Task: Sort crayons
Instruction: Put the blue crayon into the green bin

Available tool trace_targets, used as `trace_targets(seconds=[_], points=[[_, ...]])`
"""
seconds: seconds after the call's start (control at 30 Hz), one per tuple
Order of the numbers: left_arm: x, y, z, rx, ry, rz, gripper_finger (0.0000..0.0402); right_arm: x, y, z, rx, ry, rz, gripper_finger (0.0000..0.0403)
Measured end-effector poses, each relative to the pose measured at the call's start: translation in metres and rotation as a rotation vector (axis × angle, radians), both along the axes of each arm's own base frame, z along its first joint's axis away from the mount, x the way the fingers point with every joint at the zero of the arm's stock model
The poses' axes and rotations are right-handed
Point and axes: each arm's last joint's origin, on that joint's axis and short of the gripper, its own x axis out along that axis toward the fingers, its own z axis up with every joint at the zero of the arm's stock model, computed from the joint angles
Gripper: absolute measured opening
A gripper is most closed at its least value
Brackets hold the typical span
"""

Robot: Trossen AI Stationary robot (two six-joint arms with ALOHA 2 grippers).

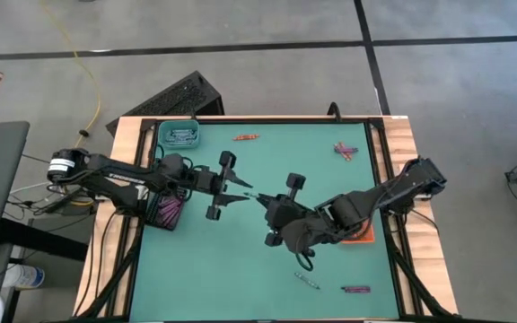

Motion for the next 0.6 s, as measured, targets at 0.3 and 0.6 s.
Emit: trace_targets(seconds=[0.3,0.6], points=[[-0.004,-0.001,0.009,0.023,-0.098,-0.022,0.0129,0.002,-0.005,0.002,-0.028,-0.003,-0.008,0.0000],[-0.002,-0.001,0.013,-0.011,-0.096,-0.028,0.0129,0.011,-0.011,0.008,-0.023,-0.030,0.042,0.0000]])
